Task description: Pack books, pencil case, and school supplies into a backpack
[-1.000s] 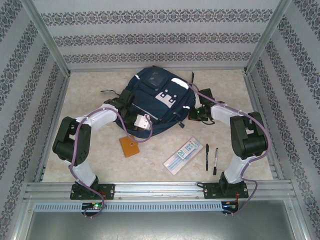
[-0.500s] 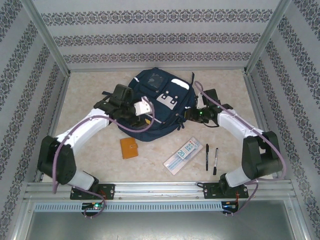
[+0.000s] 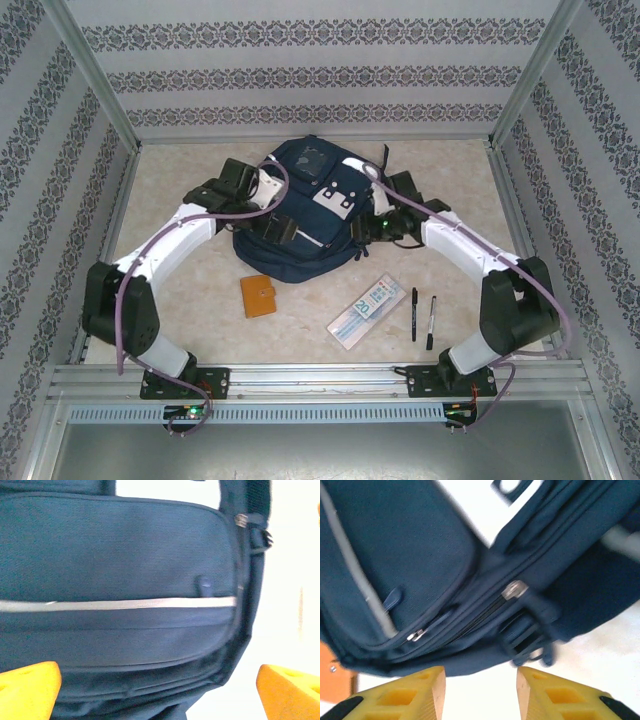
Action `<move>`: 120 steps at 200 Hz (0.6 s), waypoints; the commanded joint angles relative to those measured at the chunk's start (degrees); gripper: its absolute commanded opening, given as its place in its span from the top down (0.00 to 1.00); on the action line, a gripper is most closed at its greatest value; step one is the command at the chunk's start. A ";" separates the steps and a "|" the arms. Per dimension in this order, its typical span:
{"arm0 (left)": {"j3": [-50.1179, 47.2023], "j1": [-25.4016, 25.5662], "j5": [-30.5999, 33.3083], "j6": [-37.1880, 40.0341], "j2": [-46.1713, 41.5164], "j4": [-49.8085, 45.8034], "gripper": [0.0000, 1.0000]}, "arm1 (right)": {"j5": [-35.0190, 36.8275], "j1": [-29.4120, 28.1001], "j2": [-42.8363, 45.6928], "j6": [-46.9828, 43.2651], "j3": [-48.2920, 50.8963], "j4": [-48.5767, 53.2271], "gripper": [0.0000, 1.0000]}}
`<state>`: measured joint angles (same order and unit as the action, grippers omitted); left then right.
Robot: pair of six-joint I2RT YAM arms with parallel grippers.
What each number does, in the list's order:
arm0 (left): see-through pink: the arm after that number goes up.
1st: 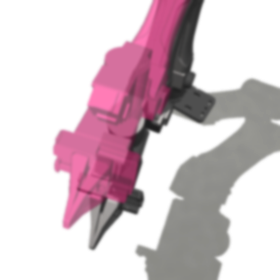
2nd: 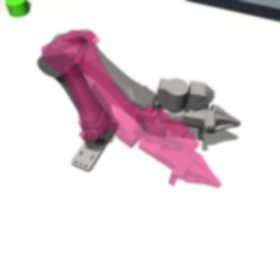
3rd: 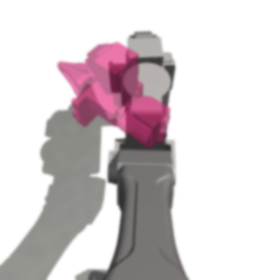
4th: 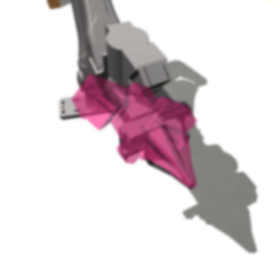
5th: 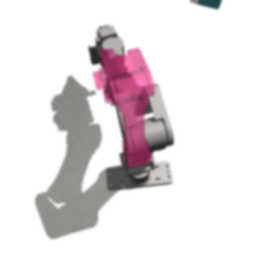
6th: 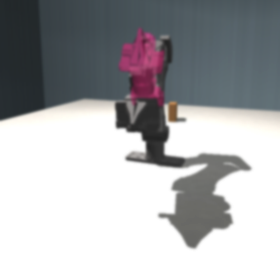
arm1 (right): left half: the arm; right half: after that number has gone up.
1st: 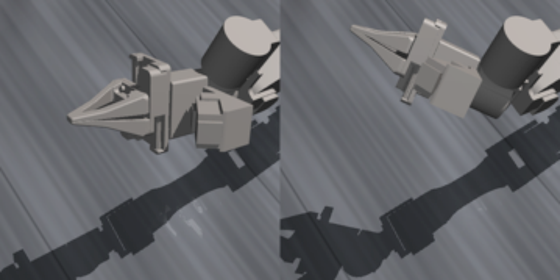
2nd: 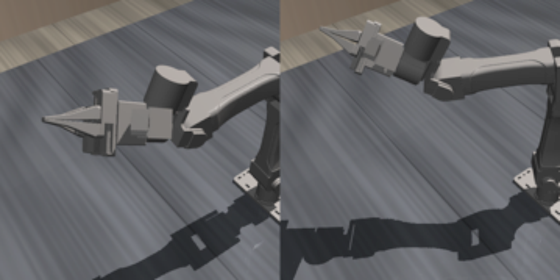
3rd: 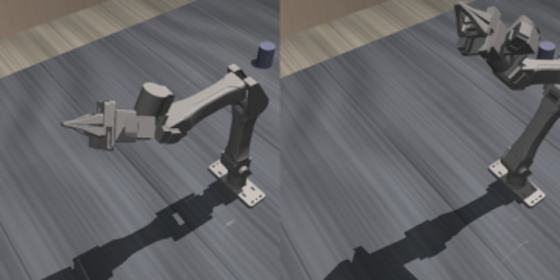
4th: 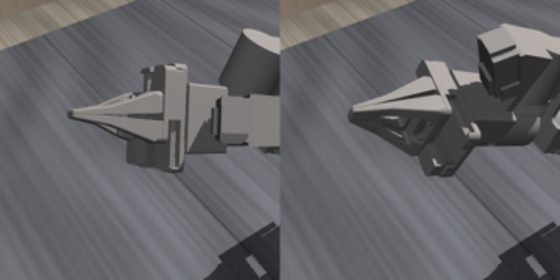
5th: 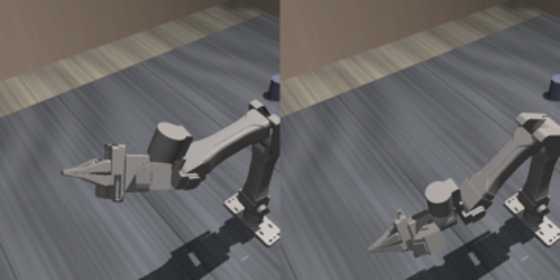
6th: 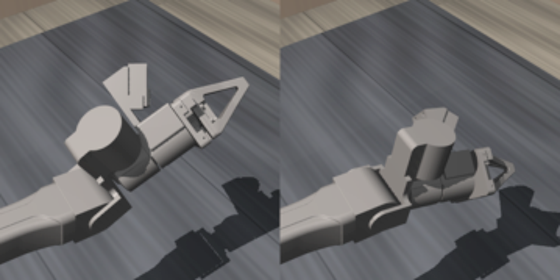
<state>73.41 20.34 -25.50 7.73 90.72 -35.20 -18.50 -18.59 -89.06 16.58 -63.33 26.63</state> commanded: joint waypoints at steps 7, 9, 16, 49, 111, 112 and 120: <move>7.51 5.09 -6.92 17.56 4.11 -6.43 0.00 | -0.02 4.58 -1.06 -8.06 -4.59 2.17 0.58; 7.93 5.53 -6.23 18.83 4.47 -6.85 0.00 | 0.31 4.72 -0.99 -8.12 -4.78 2.26 0.58; 9.28 7.14 -3.50 22.41 5.81 -8.44 0.00 | 1.87 4.93 -0.51 -8.39 -5.32 2.49 0.57; 18.34 10.92 6.06 16.94 15.12 -10.85 0.00 | 22.21 4.34 3.63 -9.24 -6.33 4.20 0.02; 21.76 17.40 19.98 -7.03 22.83 -10.45 0.25 | 22.55 10.15 9.93 -2.47 -0.55 2.29 0.04; 21.72 17.43 20.19 -7.38 22.88 -10.48 0.25 | 22.37 10.15 9.76 -2.63 -0.65 2.46 0.04; 21.50 17.71 20.96 -9.85 23.02 -10.60 0.25 | 20.28 10.22 8.63 -3.67 -1.42 3.29 0.06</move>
<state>93.93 37.19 -11.11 9.89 113.97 -42.72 6.24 -9.21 -78.37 12.69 -64.66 28.53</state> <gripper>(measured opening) 0.758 0.963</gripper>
